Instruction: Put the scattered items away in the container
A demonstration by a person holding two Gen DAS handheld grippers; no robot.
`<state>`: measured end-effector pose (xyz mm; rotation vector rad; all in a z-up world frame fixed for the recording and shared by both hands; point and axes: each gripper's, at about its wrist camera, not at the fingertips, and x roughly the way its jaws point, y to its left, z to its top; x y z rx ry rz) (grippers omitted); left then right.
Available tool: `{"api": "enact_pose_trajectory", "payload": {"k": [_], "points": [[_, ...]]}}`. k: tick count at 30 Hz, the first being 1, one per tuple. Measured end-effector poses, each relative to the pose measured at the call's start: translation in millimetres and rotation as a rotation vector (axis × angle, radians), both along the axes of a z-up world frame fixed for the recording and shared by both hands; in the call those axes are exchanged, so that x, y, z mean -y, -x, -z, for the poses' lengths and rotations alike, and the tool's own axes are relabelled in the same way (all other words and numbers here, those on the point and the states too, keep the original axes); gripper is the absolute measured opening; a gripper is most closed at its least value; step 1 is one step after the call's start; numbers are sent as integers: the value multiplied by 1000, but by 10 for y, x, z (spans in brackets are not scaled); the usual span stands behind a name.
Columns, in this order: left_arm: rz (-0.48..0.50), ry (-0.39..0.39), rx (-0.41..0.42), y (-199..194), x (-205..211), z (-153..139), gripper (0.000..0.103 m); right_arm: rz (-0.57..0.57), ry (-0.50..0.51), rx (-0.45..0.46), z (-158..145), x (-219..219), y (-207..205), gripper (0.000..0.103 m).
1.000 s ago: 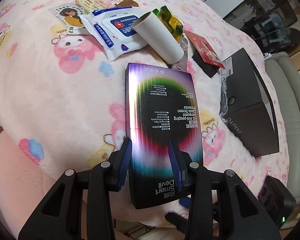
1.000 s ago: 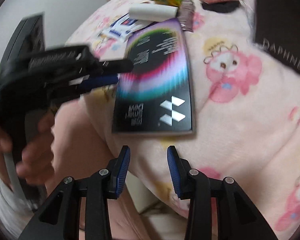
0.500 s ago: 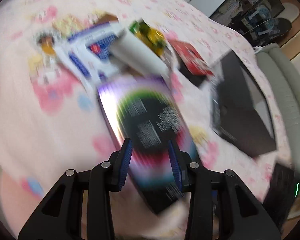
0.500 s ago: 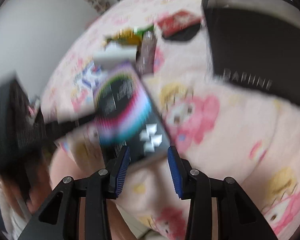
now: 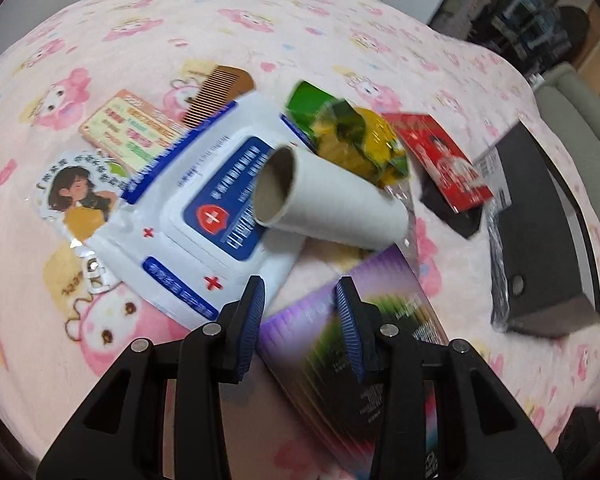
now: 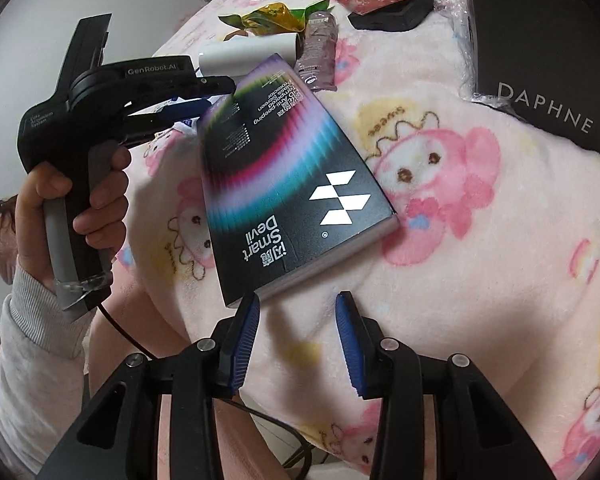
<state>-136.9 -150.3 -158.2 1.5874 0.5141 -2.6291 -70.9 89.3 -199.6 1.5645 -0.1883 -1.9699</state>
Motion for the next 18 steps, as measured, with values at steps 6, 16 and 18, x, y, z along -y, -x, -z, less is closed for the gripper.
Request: {"api": "enact_pose_trajectory", "payload": {"k": [6, 16, 18], "points": [[65, -22, 48, -184, -93, -50, 38, 33, -22, -20, -97, -106, 23, 36], [76, -12, -7, -322, -232, -114, 37, 122, -8, -73, -307, -235, 217, 36], [58, 2, -18, -172, -131, -101, 37, 94, 10, -44, -242, -141, 149, 36]]}}
